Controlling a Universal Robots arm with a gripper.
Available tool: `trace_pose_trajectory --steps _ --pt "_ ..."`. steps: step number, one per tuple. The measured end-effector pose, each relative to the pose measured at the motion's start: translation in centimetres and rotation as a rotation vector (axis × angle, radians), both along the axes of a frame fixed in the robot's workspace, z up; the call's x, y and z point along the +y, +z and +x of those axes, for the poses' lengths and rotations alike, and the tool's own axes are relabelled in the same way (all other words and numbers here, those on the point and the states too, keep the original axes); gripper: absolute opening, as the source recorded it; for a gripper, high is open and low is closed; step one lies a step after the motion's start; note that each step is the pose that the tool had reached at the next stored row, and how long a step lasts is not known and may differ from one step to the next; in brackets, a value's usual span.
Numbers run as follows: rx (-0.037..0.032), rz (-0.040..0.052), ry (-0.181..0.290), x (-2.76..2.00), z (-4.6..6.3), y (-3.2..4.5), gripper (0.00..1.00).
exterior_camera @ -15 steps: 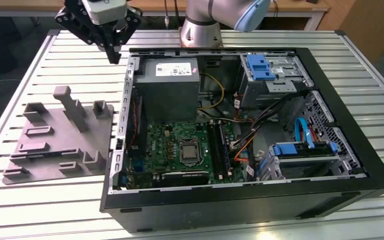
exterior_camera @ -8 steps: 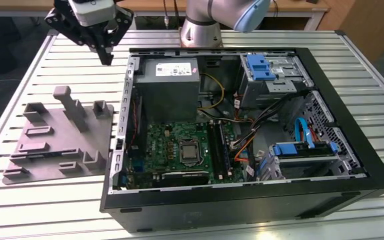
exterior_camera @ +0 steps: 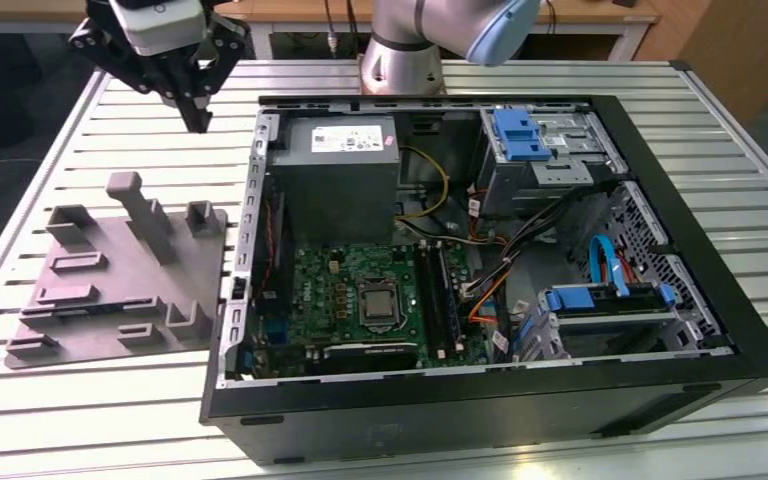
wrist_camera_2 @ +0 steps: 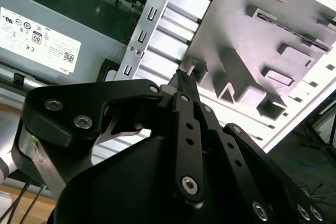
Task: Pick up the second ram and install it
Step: 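Reach for the second ram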
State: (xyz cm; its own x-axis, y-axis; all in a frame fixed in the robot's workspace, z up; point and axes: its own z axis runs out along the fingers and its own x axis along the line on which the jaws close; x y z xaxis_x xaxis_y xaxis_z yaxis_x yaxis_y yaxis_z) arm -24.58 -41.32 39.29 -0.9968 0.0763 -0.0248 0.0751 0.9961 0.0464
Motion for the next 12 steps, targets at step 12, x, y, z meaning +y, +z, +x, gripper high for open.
trace_pose_trajectory --steps 12 --pt "0.0 0.0 0.0 -0.38 -1.6 -0.05 0.11"
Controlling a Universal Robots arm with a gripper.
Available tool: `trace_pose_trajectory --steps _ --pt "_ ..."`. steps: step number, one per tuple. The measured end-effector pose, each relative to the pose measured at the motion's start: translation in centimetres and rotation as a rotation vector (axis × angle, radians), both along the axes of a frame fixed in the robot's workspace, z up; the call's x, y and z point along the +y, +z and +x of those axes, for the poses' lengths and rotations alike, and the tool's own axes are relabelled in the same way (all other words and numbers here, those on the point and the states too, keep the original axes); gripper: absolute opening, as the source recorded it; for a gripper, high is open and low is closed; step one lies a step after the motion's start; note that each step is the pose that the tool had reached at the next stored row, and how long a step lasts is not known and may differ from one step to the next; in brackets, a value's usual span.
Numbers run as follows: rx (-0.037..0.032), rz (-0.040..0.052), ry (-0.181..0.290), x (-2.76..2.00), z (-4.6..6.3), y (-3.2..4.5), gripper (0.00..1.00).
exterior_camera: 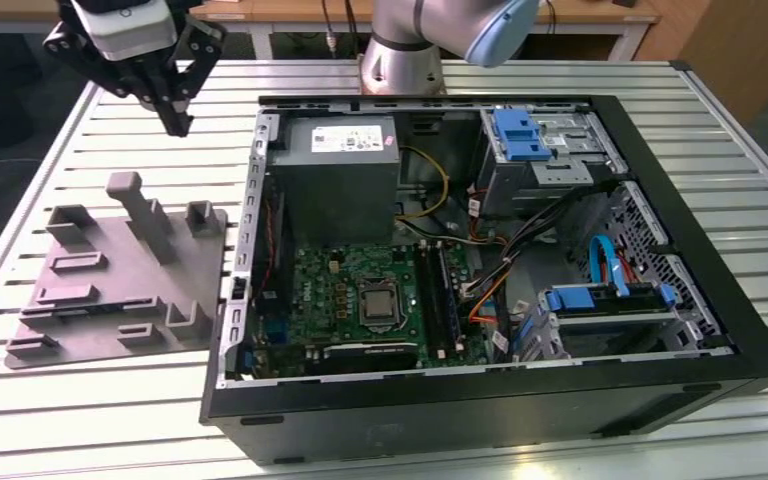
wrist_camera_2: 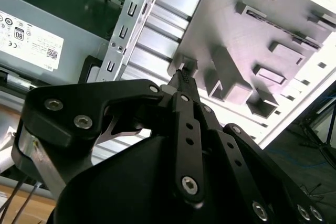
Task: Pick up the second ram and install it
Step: 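Reach for the second ram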
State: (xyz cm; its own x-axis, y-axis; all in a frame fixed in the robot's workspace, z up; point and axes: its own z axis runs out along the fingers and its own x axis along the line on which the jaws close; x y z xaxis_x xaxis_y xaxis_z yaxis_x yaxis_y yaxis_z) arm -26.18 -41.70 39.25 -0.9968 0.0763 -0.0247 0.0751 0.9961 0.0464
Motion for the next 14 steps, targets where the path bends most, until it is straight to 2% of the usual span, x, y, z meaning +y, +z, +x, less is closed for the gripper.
trace_pose_trajectory --steps 14 --pt "0.0 -0.0002 0.0 -0.15 -1.2 -0.08 0.11"
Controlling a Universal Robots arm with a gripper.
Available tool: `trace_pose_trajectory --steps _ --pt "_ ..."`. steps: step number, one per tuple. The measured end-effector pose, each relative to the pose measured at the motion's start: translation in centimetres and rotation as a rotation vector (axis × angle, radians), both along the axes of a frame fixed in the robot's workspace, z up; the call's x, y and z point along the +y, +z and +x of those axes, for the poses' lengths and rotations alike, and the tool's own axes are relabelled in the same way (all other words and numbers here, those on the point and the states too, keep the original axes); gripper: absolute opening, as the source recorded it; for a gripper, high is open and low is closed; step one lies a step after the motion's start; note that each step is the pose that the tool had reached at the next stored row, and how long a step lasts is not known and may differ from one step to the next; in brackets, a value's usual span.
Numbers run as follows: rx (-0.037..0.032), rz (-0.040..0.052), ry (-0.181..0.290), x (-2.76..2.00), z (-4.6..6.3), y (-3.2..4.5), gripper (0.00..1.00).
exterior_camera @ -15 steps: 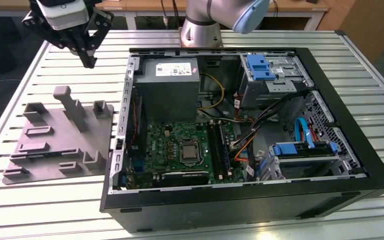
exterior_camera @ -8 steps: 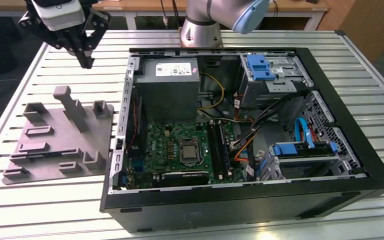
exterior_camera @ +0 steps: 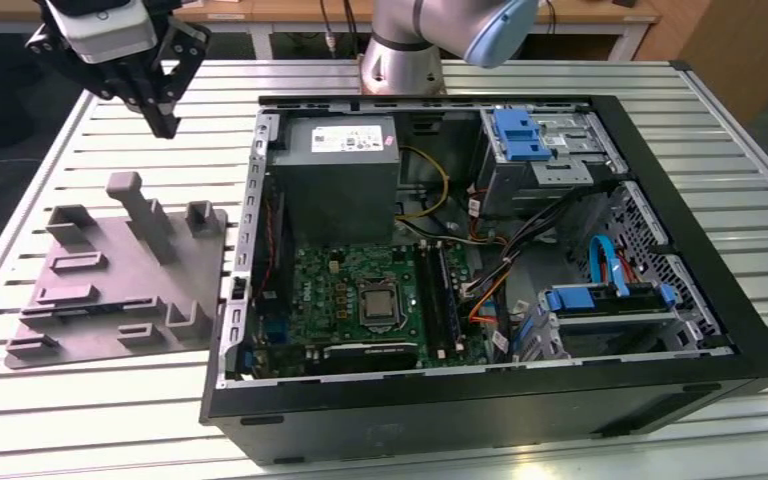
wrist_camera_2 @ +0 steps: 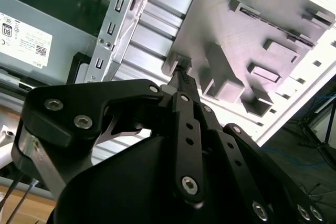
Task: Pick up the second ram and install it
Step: 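Reach for the second ram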
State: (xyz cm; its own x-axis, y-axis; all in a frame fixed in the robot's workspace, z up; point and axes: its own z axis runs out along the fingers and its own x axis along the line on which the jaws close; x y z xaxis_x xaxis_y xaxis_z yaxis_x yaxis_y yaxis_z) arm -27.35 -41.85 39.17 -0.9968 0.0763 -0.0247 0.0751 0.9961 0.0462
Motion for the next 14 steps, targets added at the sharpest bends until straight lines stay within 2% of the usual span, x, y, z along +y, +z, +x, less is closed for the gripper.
trace_pose_trajectory --steps 14 --pt "0.0 0.0 0.0 -0.31 -1.5 -0.2 0.11"
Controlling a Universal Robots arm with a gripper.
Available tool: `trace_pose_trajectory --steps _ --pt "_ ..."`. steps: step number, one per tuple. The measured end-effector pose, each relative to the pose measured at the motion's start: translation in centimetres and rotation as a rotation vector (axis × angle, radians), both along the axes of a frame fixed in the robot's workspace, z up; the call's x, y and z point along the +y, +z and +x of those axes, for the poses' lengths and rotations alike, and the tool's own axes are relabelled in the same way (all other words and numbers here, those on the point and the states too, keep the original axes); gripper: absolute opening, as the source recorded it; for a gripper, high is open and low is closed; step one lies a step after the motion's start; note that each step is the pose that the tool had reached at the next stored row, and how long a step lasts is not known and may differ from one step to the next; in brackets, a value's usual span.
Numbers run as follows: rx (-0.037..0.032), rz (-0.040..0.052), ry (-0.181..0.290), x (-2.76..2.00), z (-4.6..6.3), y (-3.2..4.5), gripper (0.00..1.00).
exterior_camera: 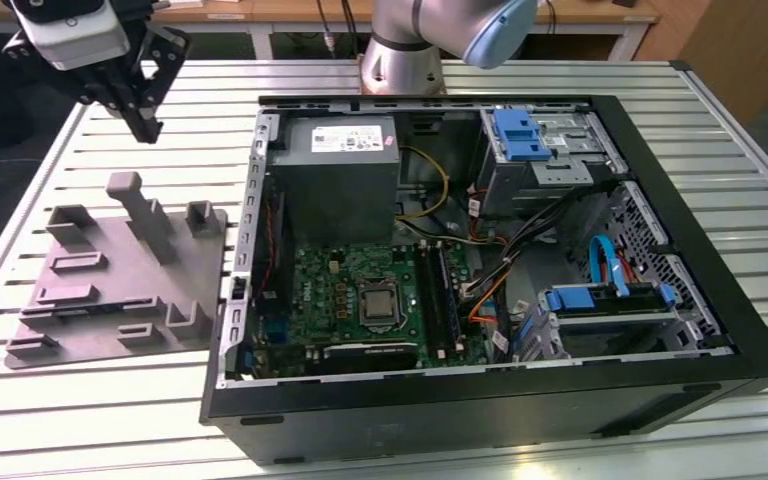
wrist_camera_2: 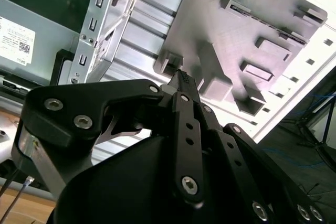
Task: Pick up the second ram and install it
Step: 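Reach for the second ram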
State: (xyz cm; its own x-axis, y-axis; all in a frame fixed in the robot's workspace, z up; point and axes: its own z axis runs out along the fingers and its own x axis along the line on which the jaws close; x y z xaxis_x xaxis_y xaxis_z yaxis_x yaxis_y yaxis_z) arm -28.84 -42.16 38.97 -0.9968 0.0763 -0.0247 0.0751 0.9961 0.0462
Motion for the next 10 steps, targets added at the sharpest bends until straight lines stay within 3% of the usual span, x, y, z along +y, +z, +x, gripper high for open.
trace_pose_trajectory --steps 10 --pt "-0.0001 0.0 0.0 -0.24 -0.77 -0.16 0.11"
